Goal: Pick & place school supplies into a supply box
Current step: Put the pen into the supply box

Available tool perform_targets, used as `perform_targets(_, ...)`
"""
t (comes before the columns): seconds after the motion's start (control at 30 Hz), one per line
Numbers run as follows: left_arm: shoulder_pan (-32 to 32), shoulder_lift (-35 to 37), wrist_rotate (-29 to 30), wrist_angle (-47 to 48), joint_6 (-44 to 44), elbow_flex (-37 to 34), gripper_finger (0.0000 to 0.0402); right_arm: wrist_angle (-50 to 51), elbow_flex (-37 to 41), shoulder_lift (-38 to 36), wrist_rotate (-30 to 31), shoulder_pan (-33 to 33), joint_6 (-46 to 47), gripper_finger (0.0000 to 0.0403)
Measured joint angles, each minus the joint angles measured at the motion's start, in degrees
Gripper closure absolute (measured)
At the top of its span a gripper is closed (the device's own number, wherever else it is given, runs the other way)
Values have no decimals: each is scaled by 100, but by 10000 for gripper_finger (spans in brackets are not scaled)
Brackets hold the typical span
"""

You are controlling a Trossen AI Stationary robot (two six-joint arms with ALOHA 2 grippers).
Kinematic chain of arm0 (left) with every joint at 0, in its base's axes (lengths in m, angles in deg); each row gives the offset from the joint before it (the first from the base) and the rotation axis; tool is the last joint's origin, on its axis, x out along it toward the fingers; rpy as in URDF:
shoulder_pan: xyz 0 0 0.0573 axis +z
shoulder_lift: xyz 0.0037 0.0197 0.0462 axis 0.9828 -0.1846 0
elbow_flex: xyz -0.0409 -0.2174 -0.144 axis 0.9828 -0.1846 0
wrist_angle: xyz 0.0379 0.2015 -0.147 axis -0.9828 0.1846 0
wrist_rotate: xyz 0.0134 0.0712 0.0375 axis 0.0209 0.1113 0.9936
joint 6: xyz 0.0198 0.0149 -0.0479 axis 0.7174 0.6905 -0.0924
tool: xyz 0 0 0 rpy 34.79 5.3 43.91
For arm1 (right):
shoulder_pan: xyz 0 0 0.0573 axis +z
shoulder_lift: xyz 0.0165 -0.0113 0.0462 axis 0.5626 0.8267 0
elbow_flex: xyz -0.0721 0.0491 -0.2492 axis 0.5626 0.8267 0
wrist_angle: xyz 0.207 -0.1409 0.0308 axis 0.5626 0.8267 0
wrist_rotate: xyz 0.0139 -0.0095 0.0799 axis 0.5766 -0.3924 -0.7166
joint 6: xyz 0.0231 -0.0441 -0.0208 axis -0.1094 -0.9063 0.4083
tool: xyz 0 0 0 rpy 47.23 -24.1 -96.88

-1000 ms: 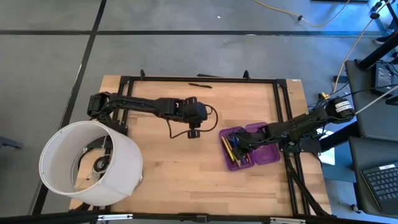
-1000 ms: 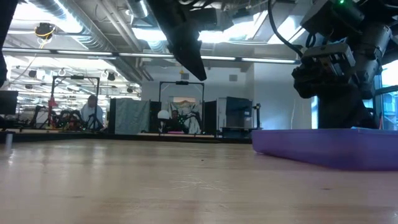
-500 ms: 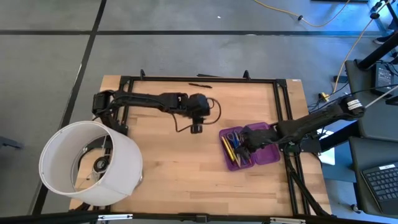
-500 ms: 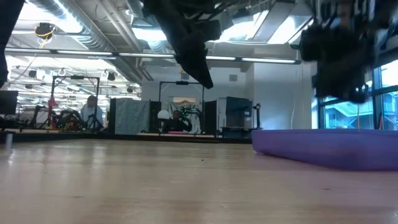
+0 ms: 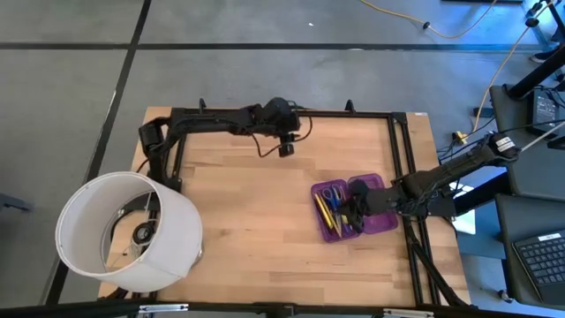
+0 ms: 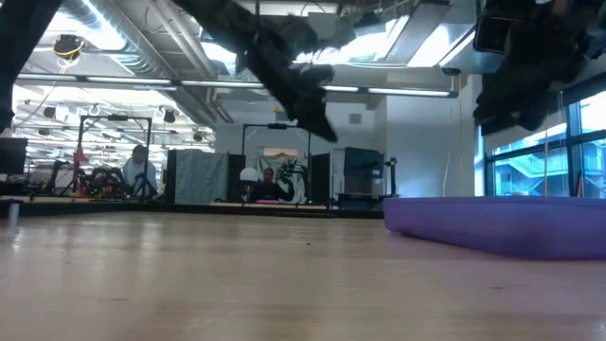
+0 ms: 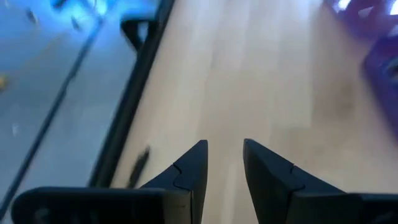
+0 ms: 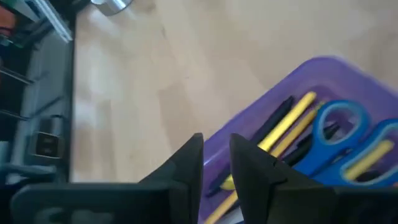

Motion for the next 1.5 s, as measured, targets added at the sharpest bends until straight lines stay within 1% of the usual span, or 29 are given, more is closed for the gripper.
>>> perform_targets(0.17,315,-297,-38,-74,-131,-7,306,36,1,80,341,12,-460,320)
perform_targets(0.23,371,-387,25,-271,-146,-5,306,138,1,97,552,12,-767,320)
perform_targets(0.37,456,-508,98,-447,90,-5,302,339,2,127,1166,12,-1532,320)
perform_targets(0.47,503,-550,107,-434,429,-5,283,312,5,115,1778,-76,-1854,320)
perform_targets(0.5,508,-565,107,-506,579,-5,274,331,5,89,1875,-136,-1947,320)
perform_targets(0.6,542,-614,44,-581,844,-3,245,337,5,67,1868,-320,-1984,320)
perform_targets(0.67,546,-682,50,-719,845,-3,227,427,5,68,1754,-419,-1969,320)
perform_targets(0.77,539,-705,70,-671,668,-3,210,572,5,68,1554,-500,-1802,320)
perform_targets(0.93,509,-659,331,-461,439,-5,202,674,5,68,1041,-506,-1550,320)
perform_targets(1.07,505,-651,534,-438,751,203,207,667,5,68,902,-506,-1527,320)
perform_targets(1.13,568,-667,291,-193,842,383,212,665,5,68,906,-506,-1533,320)
perform_targets(1.2,705,-683,-137,25,904,547,217,660,5,68,993,-506,-1609,320)
perform_targets(1.4,1182,-884,-853,166,1159,981,235,644,5,68,1342,-507,-1674,320)
perform_targets(1.5,1393,-1039,-1433,317,1425,1092,246,644,5,68,1350,-508,-1697,320)
